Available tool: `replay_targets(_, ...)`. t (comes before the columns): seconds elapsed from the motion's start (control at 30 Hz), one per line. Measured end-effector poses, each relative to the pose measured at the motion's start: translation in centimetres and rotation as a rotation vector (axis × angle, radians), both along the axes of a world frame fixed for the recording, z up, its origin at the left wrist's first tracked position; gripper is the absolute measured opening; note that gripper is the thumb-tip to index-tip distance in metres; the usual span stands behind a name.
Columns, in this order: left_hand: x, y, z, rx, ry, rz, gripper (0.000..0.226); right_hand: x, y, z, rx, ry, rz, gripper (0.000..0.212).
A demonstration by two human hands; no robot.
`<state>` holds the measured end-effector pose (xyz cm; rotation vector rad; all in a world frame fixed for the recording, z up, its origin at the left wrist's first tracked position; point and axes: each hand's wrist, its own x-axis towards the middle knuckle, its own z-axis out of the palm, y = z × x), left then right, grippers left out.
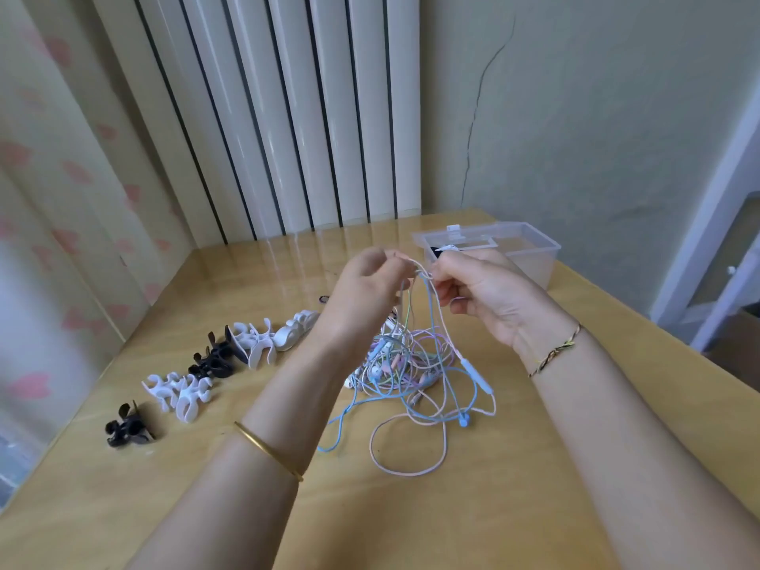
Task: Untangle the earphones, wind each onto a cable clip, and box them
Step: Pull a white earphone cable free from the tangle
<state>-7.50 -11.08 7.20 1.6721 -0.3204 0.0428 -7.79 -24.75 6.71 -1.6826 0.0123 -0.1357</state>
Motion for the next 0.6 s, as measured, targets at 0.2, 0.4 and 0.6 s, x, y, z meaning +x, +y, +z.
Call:
replay_targets(0.2,0.8,0.9,0.4,0.928,-0.801,0.194,0.017,-0.1,0.2,-0.5,-0.001,0.031,0.030,0.009)
replay_targets(0.4,0.7,-0.1,0.4,-0.347,0.168,-0.028,0.021,-0.2,0.1,-0.7,0.047,0.047,0.056,0.005)
replay_targets(0.6,1.2,1.0,-0.2,0.287,-0.311,0.115,0.019,0.0,-0.1,-0.7,0.049,0.041,0.064,0.015)
